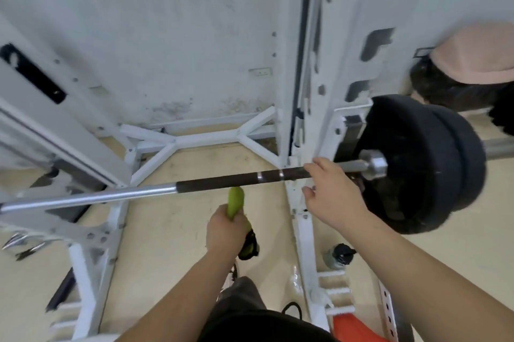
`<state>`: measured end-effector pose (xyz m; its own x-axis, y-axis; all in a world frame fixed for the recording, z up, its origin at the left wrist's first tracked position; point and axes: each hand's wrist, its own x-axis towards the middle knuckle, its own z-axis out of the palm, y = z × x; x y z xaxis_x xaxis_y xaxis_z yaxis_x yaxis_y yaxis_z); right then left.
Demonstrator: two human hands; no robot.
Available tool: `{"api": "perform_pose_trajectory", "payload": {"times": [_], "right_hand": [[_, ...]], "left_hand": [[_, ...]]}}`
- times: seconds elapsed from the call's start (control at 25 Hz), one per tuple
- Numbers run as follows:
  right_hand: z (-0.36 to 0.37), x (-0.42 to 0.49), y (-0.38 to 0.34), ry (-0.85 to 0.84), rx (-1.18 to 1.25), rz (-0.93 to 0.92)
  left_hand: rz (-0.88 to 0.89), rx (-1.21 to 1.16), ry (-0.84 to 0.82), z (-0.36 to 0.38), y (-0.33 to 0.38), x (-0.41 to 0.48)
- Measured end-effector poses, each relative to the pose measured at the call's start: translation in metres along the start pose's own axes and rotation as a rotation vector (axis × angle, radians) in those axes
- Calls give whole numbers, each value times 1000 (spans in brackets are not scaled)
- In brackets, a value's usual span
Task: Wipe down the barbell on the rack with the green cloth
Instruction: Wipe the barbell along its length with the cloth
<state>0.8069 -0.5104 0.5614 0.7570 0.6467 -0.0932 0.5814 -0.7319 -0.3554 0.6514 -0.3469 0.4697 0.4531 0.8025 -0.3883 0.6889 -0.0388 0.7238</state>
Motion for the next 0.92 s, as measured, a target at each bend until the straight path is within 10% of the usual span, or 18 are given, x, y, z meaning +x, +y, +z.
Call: {"api": "perform_pose_trajectory", "payload": {"times": [0.16,0.28,0.44,0.68,0.92], "right_hand": [[20,19,-26,-63,-94,-34],[32,20,-31,-72,-229,-34],[19,26,-26,-121,-282,-70],[20,27,-36,-135,-342,-59],[21,34,-42,-124,-399,-55]], "left_hand": [[-237,-777,272,-35,0,7],[-359,-1224,93,-16,20,16],[-471,-1092,-185,11,35,6],[-414,-1278,323,-43,3,47],[-533,-1230,-263,1,37,9]]}}
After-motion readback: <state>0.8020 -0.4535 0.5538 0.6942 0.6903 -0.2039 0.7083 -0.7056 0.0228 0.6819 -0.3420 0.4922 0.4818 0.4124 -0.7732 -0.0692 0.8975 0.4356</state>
